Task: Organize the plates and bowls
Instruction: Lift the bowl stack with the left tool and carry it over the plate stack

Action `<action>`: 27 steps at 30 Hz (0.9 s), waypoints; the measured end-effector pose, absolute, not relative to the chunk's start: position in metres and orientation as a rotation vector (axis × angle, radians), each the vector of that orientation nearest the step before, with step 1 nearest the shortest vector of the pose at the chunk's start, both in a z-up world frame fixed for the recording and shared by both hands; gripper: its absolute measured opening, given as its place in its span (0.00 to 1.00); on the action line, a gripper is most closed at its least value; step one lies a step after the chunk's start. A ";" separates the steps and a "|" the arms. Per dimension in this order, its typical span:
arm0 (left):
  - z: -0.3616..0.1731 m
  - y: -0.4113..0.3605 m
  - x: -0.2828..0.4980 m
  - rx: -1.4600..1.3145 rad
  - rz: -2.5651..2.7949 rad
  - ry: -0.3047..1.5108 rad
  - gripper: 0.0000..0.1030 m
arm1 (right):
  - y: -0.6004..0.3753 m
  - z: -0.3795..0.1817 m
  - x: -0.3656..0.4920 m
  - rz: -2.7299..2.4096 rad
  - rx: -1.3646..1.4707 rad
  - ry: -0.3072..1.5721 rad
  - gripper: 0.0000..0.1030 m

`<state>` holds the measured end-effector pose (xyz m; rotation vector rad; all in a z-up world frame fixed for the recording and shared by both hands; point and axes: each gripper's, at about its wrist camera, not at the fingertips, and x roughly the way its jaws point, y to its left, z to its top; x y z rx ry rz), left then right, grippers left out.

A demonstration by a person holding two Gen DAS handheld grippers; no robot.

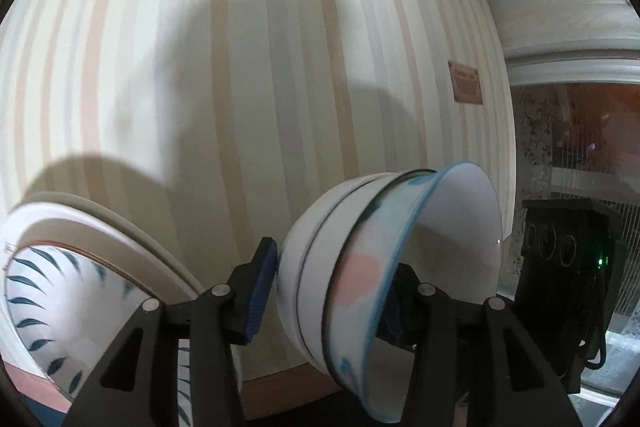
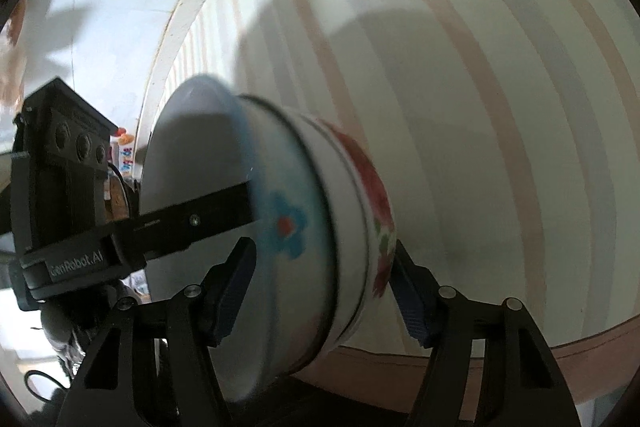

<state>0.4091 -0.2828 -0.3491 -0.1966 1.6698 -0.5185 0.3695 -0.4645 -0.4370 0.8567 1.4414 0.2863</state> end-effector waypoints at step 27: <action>-0.302 -0.111 0.382 -0.432 -0.288 1.501 0.44 | -0.319 -0.374 0.428 0.554 0.537 1.419 0.66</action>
